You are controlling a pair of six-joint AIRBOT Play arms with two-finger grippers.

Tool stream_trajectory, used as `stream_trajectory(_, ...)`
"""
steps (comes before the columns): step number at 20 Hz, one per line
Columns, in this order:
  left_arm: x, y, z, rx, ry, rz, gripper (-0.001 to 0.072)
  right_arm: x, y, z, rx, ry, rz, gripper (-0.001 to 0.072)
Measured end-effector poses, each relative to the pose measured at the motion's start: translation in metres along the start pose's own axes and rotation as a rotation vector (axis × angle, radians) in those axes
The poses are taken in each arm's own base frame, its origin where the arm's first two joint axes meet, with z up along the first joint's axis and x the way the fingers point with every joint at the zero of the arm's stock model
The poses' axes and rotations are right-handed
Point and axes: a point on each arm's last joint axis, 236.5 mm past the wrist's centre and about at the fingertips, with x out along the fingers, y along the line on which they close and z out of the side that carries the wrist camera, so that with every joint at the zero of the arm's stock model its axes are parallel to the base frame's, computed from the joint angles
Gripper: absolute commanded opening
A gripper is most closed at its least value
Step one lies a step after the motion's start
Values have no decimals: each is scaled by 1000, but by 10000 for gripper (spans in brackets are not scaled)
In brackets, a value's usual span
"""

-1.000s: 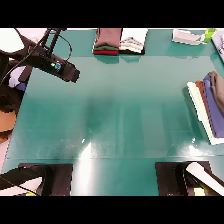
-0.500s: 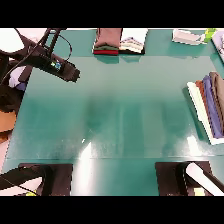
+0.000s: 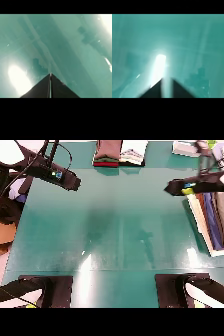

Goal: Fold the shirts.

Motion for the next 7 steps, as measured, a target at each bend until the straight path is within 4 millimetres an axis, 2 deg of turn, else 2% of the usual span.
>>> stream_trajectory(3, 0, 0, 1, 0, -3, 0, 26, 21, 42, -15, -90, 54, 67, 21)
stream_trajectory(5, 0, 0, 1, 0, -4, 1, 26, 28, 57, -22, -121, 78, 92, 22)
stream_trajectory(7, 0, 0, 1, 0, -4, 1, 26, 32, 64, -26, -137, 88, 104, 21)
